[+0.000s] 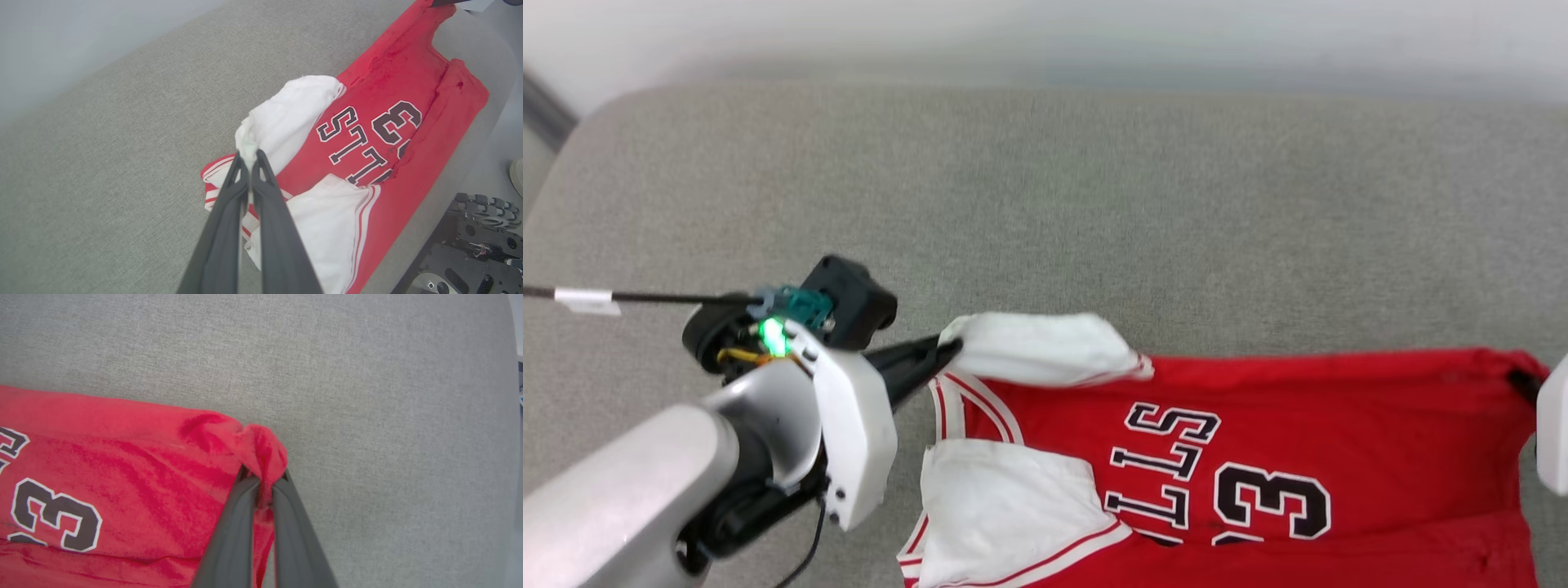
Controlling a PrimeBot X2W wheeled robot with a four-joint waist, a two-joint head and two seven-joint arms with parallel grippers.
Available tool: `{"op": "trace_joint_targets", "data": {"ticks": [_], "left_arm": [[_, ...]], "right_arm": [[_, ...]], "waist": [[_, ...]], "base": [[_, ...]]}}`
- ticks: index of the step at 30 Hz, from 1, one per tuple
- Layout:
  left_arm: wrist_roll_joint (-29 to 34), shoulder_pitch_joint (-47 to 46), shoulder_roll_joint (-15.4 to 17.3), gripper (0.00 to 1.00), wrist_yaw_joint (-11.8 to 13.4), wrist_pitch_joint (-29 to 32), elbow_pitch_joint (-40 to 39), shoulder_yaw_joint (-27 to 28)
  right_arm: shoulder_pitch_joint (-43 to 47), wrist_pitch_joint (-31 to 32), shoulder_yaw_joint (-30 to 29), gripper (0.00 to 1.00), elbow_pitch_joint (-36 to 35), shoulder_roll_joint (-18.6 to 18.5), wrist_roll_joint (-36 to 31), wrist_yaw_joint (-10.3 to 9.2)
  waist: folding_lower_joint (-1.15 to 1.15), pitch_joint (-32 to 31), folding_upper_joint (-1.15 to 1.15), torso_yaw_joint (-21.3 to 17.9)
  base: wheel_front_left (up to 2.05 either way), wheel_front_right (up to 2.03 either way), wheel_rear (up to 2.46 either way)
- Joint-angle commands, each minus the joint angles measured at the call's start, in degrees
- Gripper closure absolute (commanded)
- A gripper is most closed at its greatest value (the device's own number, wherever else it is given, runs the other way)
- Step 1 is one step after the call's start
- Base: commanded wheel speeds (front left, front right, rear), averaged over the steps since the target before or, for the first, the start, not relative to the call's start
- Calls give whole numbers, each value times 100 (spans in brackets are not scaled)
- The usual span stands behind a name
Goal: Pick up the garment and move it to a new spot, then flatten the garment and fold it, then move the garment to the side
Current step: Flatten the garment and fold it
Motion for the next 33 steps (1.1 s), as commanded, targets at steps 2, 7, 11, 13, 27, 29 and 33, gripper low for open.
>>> {"op": "trace_joint_targets", "data": {"ticks": [2, 7, 11, 13, 27, 29, 33], "left_arm": [[-68, 270, 106, 100, 114, -74, -80, -24], [-216, 906, 331, 100, 378, -186, -324, -158], [-269, 1364, 515, 100, 507, -222, -451, -335], [-306, 1558, 548, 100, 543, -238, -457, -427], [72, 1772, -41, 100, 373, -350, 814, -992], [245, 1707, -117, 100, 352, -394, 1012, -1058], [425, 1672, -316, 77, 273, -420, 1309, -1209]], "right_arm": [[336, -16, -72, 100, -194, 73, 37, -2], [1090, -32, -155, 100, -564, 217, 128, -2], [1582, -21, -117, 100, -666, 264, 158, -2], [1758, -39, -105, 100, -668, 242, 148, -2], [2111, -434, 520, 100, -210, -79, 33, -2], [2067, -584, 635, 100, -138, -202, -122, -3], [2029, -739, 777, 100, 72, -212, -90, -4]], "waist": [[0, -319, 0, -50], [0, -524, 0, -98], [0, -551, 0, -109], [0, -545, 0, -106], [0, -405, 0, -42], [0, -384, 0, -36], [0, -397, 0, -40]], "base": [[0, 0, 0], [0, 0, 0], [0, 0, 0], [0, 0, 0], [0, 0, 0], [0, 0, 0], [0, 0, 0]]}}
